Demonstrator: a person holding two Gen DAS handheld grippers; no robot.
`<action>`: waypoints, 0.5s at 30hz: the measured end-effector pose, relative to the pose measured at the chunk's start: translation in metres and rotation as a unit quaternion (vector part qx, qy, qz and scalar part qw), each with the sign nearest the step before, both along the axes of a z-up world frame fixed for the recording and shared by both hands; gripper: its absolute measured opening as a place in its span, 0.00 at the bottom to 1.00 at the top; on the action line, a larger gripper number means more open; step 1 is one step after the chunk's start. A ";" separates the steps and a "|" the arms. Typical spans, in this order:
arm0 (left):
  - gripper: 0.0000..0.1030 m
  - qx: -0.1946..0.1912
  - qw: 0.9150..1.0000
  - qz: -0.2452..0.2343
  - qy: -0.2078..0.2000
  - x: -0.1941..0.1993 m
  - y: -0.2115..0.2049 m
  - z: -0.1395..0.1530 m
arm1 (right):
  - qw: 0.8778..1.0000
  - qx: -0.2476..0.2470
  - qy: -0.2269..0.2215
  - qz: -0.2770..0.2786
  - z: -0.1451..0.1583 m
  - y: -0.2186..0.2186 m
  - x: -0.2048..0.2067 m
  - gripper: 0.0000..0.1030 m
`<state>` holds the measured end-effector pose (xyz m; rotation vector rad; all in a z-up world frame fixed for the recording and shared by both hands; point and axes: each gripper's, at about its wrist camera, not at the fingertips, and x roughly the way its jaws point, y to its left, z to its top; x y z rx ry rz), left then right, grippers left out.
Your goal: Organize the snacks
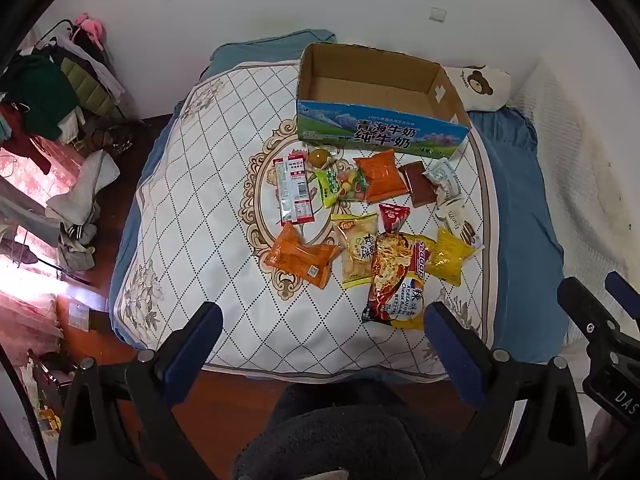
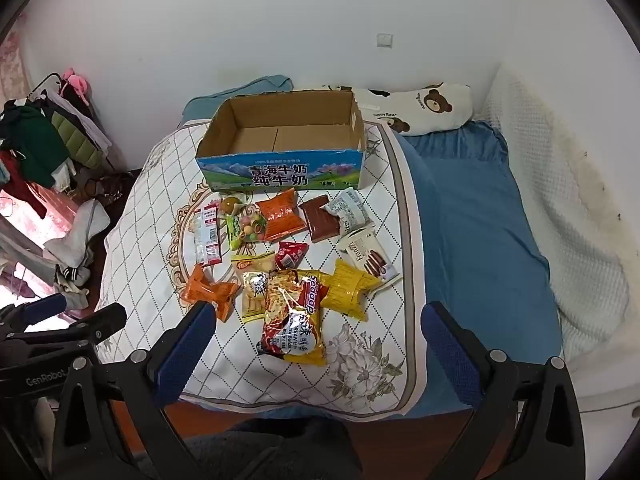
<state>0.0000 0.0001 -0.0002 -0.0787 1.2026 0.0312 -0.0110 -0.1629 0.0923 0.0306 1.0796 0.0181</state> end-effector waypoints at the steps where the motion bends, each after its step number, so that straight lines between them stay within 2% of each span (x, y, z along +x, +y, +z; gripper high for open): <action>1: 1.00 -0.001 1.000 0.000 -0.001 0.000 0.000 0.000 | 1.000 0.001 0.001 0.000 0.000 0.000 0.001 1.00; 15: 1.00 0.006 1.000 0.001 -0.002 0.000 0.000 0.000 | 1.000 0.005 0.005 0.000 -0.005 0.003 0.000 1.00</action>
